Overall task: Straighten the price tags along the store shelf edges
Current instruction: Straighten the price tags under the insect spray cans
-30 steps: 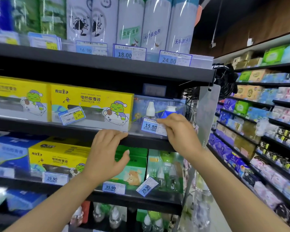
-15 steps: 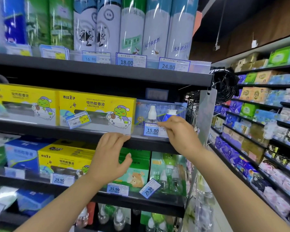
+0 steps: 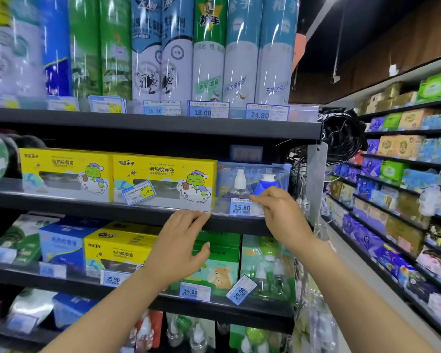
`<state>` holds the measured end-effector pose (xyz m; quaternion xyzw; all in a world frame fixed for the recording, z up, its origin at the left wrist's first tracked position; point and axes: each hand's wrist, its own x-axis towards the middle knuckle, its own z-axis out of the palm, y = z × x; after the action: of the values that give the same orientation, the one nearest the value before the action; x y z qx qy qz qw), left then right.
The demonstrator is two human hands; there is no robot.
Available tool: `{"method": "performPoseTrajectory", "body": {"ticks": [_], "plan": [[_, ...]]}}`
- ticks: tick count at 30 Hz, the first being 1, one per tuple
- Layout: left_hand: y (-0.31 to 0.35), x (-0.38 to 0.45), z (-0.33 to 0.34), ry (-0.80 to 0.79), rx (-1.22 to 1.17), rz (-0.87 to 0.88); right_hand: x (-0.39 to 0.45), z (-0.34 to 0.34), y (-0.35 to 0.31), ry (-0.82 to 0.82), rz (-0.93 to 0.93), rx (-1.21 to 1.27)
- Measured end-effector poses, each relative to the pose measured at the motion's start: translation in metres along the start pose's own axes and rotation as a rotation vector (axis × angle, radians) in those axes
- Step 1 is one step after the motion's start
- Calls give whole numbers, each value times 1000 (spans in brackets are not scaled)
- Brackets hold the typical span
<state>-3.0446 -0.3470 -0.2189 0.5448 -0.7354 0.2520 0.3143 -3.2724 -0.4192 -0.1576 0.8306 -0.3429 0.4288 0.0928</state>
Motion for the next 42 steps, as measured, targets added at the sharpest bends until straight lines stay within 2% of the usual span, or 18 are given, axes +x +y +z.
{"method": "performPoseTrajectory", "body": {"ticks": [10, 16, 21, 25, 34, 38, 42], "plan": [[-32, -3, -17, -46, 52, 105, 2, -11, -27, -23, 25, -128], [-103, -26, -42, 52, 44, 33, 18, 3, -86, 47, -90, -107], [-169, -48, -58, 51, 78, -1, 38, 42, -138, 1, -172, -131], [-204, -57, -60, 62, 44, -6, 53, 73, -160, -18, -140, -124], [-224, -53, -44, 183, -52, 89, 78, 117, -182, 25, -24, -122], [-220, -53, -36, 266, -114, 47, 91, 127, -188, 57, 15, -144], [-220, -53, -32, 284, -144, 39, 95, 132, -188, 64, 32, -181]]}}
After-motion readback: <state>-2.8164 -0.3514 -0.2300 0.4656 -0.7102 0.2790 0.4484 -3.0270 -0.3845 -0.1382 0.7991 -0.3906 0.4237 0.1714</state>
